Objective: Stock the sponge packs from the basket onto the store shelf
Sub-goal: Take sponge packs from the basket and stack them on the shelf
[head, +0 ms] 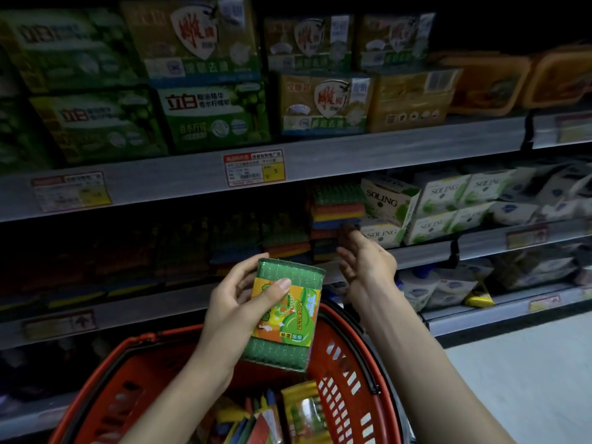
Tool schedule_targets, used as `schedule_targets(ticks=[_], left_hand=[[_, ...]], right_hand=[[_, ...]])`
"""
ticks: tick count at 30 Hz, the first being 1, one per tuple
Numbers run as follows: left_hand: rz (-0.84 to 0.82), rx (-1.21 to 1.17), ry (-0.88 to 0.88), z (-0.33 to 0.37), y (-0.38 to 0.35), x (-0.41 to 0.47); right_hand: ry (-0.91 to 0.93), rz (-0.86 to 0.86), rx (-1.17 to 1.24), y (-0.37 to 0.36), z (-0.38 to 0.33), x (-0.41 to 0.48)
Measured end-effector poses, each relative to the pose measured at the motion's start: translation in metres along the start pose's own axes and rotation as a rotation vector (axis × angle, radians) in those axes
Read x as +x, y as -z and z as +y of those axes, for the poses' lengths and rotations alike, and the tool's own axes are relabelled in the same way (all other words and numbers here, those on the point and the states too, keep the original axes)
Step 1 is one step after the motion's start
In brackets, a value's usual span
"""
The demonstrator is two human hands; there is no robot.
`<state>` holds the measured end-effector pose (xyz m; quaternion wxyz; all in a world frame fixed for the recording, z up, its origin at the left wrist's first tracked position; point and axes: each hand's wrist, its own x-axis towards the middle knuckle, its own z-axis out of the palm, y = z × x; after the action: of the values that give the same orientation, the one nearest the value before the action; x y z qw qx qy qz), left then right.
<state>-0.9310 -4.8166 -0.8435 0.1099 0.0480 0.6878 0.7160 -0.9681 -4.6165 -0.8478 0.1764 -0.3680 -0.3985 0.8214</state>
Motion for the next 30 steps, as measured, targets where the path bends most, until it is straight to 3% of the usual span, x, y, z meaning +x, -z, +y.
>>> schedule_targets(ticks=[7,13,21,30], left_hand=[[0.005,0.007,-0.014,0.001,0.004,-0.003],[0.0,0.006,-0.026,0.003,0.003,-0.007],[0.016,-0.013,-0.023,0.003,-0.003,-0.017],[0.113,-0.141,-0.03,0.014,-0.014,-0.017]], right_hand=[[-0.026,-0.074,-0.008,0.005,-0.004,-0.013],[-0.155,-0.225,-0.026,0.025,-0.014,-0.031],[-0.177,-0.425,-0.147,0.051,-0.02,-0.055],[-0.068,-0.722,-0.593,0.066,-0.008,-0.093]])
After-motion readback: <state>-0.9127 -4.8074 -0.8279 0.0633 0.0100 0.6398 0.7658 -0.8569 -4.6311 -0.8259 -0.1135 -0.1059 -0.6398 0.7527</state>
